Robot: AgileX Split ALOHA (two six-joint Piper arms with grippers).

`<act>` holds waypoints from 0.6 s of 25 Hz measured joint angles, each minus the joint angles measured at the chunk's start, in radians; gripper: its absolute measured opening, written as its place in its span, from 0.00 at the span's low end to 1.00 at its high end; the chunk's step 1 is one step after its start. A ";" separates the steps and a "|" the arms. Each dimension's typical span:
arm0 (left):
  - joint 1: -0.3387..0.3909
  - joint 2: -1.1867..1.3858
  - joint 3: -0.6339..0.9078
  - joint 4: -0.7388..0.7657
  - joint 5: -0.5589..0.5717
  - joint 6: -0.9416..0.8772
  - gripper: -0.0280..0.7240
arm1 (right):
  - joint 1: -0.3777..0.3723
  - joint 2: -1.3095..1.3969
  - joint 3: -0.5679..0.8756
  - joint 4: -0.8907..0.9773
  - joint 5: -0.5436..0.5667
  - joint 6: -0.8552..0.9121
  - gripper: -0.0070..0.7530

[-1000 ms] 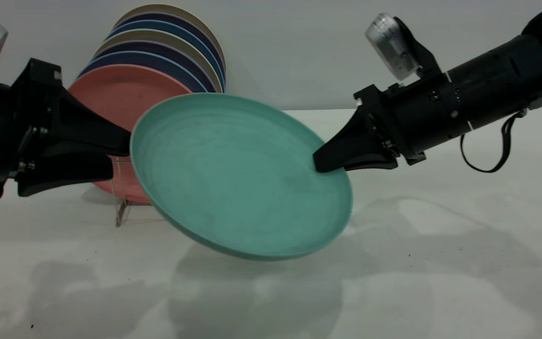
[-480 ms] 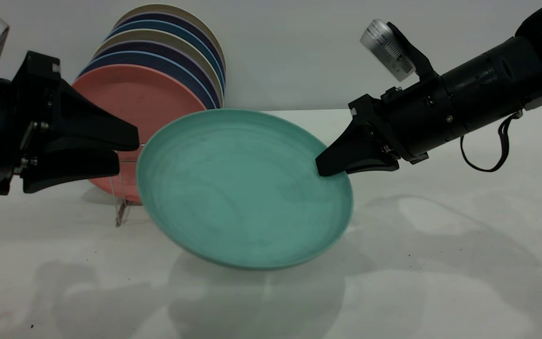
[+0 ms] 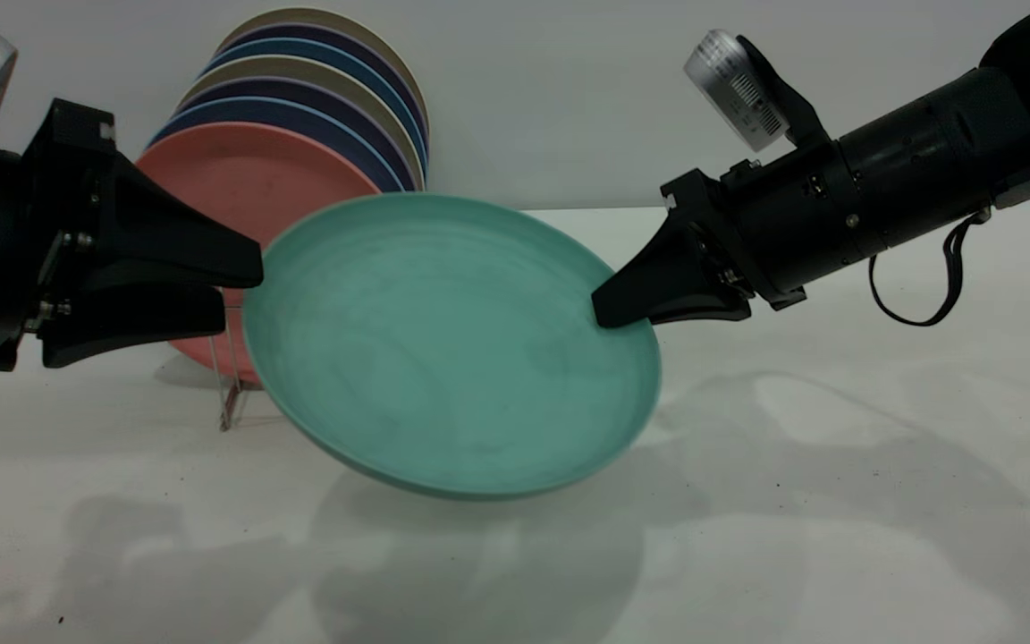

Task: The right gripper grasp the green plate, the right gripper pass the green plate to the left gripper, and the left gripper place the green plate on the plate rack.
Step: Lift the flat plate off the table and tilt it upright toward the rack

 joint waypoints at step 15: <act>0.000 0.000 0.000 -0.002 -0.006 0.001 0.56 | 0.086 0.000 0.000 0.075 0.057 -0.025 0.03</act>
